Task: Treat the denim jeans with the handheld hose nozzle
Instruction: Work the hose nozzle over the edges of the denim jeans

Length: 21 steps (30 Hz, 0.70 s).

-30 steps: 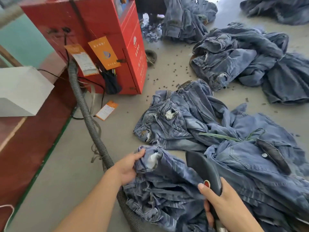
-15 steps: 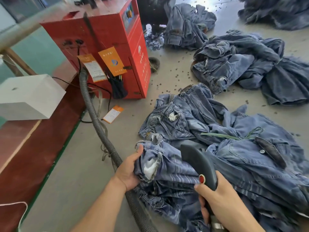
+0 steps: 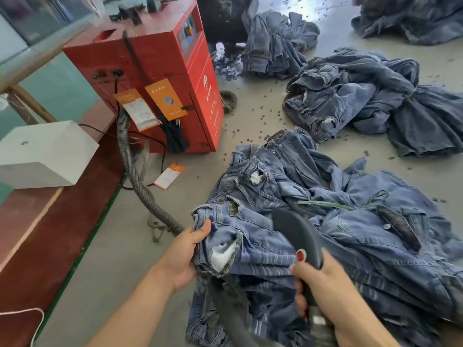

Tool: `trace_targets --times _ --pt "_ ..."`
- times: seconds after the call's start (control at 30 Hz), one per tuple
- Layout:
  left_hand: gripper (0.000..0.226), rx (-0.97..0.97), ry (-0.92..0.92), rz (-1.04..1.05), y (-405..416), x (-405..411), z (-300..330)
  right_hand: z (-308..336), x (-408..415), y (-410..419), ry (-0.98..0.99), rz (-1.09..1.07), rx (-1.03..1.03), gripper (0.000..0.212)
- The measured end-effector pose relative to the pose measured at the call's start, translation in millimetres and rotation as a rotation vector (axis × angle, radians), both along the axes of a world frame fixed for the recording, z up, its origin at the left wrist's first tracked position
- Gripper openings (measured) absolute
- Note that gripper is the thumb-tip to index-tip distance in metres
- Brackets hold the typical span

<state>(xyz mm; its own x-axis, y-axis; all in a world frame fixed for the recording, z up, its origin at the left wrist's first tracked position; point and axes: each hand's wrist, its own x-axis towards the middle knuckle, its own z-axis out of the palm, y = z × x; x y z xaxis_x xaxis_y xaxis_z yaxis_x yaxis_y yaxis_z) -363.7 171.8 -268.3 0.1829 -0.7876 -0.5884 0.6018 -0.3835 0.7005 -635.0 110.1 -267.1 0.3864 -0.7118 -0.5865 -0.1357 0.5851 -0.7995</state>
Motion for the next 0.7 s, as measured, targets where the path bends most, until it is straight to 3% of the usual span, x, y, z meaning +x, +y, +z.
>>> trace_targets --times 0.1,0.3,0.4,0.5,0.6,0.7 --pt "0.047 -0.002 0.005 -0.013 -1 -3 -1 -7 15 7 0.000 0.143 0.081 0.024" --pt "0.051 0.155 -0.050 -0.123 -5 21 7 -13 5 -16 0.031 -0.185 0.022 0.017" --pt "0.048 0.272 -0.205 -0.194 -15 32 14 5 -13 -12 0.026 -0.166 0.010 0.019" --pt "0.061 0.228 -0.116 -0.090 -31 25 18 25 -18 -3 -0.025 -0.093 0.032 0.022" --pt "0.041 0.103 -0.008 0.023 -43 13 15 42 -19 9 -0.021 0.015 0.046 0.021" --pt "0.027 0.064 0.043 -0.013 -51 0 11 57 -17 20 -0.018 0.074 0.033 0.020"
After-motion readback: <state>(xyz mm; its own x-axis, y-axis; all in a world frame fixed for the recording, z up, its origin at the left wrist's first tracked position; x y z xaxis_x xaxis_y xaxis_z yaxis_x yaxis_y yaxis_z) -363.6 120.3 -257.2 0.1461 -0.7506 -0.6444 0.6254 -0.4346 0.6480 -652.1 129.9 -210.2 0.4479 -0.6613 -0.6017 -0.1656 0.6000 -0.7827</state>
